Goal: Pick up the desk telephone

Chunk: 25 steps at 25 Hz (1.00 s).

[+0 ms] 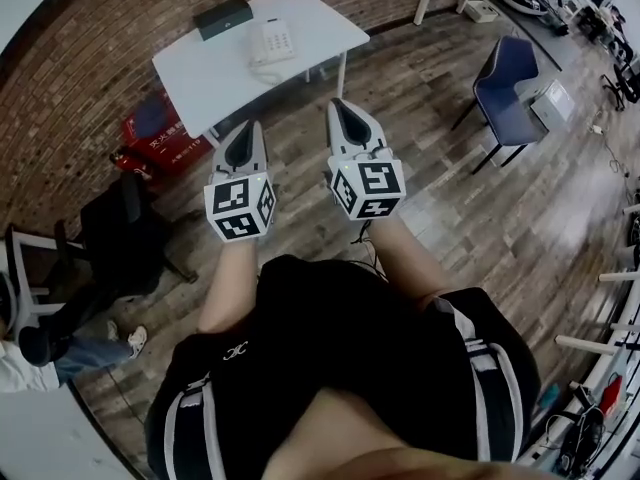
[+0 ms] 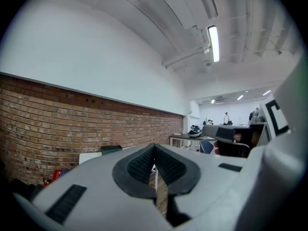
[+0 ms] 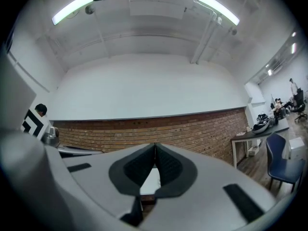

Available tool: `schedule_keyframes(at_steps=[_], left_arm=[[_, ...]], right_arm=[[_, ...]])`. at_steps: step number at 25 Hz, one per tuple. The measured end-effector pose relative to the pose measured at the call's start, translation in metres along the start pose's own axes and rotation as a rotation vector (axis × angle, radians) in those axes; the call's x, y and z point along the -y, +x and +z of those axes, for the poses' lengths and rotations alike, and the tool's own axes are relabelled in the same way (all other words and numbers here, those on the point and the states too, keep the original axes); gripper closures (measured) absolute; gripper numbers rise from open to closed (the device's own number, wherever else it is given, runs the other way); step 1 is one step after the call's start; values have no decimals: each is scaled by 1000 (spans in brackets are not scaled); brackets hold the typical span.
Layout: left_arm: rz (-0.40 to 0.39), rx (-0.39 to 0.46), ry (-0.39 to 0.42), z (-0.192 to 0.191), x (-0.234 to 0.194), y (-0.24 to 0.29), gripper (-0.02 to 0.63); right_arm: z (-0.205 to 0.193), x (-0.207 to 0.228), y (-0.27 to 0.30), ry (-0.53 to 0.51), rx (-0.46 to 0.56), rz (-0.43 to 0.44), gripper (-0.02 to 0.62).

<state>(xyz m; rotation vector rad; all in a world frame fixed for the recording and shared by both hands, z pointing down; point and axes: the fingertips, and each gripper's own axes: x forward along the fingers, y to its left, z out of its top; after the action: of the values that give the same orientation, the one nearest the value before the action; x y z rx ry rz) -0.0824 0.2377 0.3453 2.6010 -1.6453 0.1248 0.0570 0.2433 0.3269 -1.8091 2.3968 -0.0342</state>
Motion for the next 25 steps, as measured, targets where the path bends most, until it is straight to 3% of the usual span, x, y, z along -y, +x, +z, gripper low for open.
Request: schedule_keyframes(at_steps=[13,25], left_arm=[[19,9,-13,-5,-3,49,604],[6,-32,-44,-24,-58,172,604]], right_arm=[[-14,36,40,38,-18,30,597],[-52,69,169,-4,-73,62,597]])
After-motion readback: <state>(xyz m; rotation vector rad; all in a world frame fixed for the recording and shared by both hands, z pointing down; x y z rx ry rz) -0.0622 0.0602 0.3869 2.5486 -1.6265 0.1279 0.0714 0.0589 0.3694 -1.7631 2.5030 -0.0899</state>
